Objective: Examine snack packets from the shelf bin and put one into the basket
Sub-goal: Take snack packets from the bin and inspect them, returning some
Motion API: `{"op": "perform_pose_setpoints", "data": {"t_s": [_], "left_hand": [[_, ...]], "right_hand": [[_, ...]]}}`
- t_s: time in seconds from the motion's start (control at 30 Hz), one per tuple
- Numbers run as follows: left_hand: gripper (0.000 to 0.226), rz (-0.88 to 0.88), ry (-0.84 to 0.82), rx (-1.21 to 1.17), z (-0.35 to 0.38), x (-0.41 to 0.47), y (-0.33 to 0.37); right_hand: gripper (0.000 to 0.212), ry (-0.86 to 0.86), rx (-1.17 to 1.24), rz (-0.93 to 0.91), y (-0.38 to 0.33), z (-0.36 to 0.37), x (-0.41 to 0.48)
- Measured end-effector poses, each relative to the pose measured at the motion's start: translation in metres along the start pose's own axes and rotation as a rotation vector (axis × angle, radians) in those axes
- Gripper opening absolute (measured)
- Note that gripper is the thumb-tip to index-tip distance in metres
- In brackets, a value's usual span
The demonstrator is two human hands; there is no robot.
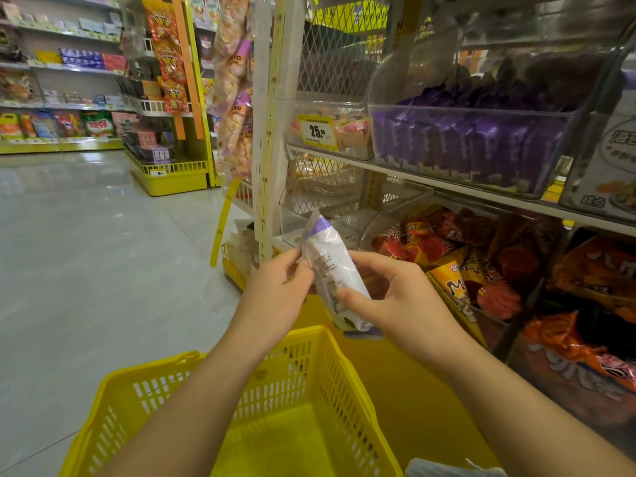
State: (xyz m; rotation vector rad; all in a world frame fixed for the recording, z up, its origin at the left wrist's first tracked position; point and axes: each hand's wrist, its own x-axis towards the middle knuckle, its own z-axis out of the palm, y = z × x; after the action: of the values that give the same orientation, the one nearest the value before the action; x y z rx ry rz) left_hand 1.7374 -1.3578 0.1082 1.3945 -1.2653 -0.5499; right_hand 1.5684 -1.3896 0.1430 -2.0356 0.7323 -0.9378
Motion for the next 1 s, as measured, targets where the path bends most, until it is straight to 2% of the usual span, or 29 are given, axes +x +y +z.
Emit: {"op": "perform_pose_setpoints", "data": {"t_s": [0.07,0.2,0.37,0.5,0.6,0.73,0.83,0.9,1.0], "left_hand": [[0.03,-0.016,-0.082,-0.055,0.005,0.0,0.0],[0.064,-0.069,-0.185,-0.228,0.013,0.0,-0.004],[0.091,-0.063,-0.206,-0.141,0.012,0.001,-0.006],[0.103,-0.051,-0.243,-0.208,0.022,-0.007,-0.008],[0.09,-0.091,-0.257,-0.343,0.028,-0.009,-0.007],[0.045,-0.166,-0.359,-0.697,0.026,-0.007,0.01],[0.046,-0.19,-0.368,-0.688,0.024,-0.011,0.022],[0.036,-0.187,-0.35,-0.636,0.019,-0.013,0.026],[0.034,-0.123,-0.379,-0.463,0.012,-0.017,0.039]], "right_hand": [[0.041,0.013,0.068,0.053,0.002,-0.002,0.0],[0.041,0.047,0.037,0.042,0.006,-0.003,0.002],[0.041,0.049,0.053,0.048,0.01,-0.004,0.003],[0.039,0.066,0.147,0.08,0.014,-0.006,0.004],[0.033,0.089,0.242,0.12,0.016,-0.009,0.006],[0.038,0.055,0.374,0.166,0.012,-0.004,0.003],[0.03,0.058,0.309,0.142,0.004,0.001,-0.004],[0.025,0.074,0.265,0.118,-0.002,-0.005,-0.01],[0.027,0.156,0.267,0.115,-0.017,-0.027,-0.022]]}}
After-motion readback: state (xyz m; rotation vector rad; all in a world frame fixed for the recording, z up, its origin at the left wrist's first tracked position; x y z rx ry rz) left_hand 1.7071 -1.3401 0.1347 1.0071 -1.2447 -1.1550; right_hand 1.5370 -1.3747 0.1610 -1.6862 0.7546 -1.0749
